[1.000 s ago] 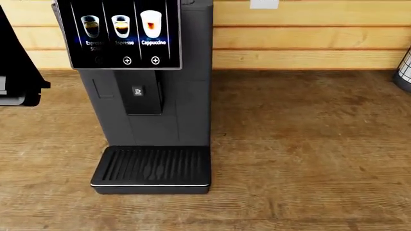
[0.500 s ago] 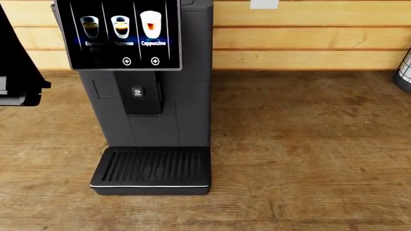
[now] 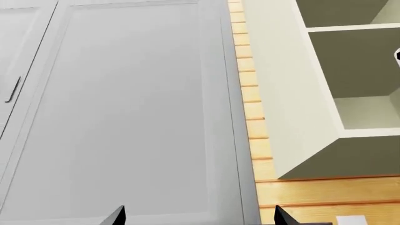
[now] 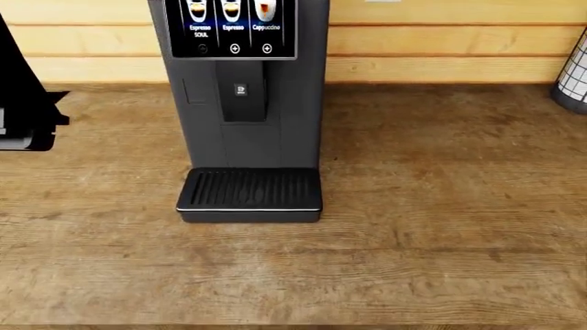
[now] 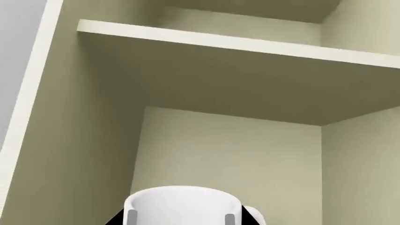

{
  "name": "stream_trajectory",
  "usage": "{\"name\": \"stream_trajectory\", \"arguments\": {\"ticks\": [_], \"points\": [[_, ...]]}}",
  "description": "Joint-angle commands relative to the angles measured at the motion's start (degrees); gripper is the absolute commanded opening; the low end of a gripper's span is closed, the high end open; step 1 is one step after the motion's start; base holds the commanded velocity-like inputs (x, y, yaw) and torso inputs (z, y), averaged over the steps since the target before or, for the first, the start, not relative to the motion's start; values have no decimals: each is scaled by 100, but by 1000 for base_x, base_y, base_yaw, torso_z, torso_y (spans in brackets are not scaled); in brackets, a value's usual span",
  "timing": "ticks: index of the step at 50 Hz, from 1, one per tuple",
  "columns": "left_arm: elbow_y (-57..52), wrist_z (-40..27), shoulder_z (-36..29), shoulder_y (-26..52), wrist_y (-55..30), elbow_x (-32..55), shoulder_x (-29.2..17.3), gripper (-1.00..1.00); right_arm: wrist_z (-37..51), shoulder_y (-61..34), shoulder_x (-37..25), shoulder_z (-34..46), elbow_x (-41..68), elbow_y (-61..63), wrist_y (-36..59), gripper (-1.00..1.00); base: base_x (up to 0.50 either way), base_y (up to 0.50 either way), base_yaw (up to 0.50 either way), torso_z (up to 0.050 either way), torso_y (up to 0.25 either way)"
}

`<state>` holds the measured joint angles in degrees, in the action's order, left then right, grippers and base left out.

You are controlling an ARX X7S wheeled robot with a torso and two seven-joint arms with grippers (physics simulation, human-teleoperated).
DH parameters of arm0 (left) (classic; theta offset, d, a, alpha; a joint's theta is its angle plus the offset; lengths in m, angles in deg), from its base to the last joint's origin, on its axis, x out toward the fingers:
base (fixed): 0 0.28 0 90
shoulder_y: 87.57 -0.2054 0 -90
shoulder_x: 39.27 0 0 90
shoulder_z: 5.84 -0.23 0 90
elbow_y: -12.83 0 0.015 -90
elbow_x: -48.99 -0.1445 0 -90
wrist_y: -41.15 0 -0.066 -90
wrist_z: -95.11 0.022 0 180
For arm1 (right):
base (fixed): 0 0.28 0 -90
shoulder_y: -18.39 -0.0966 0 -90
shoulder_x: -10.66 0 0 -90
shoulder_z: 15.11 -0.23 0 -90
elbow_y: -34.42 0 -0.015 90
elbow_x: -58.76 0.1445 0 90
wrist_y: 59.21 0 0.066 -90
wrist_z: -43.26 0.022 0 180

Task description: Pick the mug from the cabinet, place it under the coffee machine dispenser, and press the start button.

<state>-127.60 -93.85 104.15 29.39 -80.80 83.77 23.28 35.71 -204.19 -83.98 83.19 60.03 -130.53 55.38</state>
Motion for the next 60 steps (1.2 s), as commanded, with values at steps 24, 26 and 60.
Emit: {"name": "stream_trajectory", "arguments": {"ticks": [24, 26, 60], "points": [[102, -24, -73, -103, 124, -7, -1, 100, -1118, 1441, -209, -800, 878, 5379, 3218, -100, 0, 0, 0, 0, 0], [121, -19, -81, -115, 144, -23, 3, 100, -1097, 1583, -186, -885, 988, 5793, 3513, -100, 0, 0, 0, 0, 0], [130, -119, -206, -115, 104, -21, -72, 100, -1331, 3876, -122, -1609, 2899, 9851, 6484, -100, 0, 0, 0, 0, 0]]}}
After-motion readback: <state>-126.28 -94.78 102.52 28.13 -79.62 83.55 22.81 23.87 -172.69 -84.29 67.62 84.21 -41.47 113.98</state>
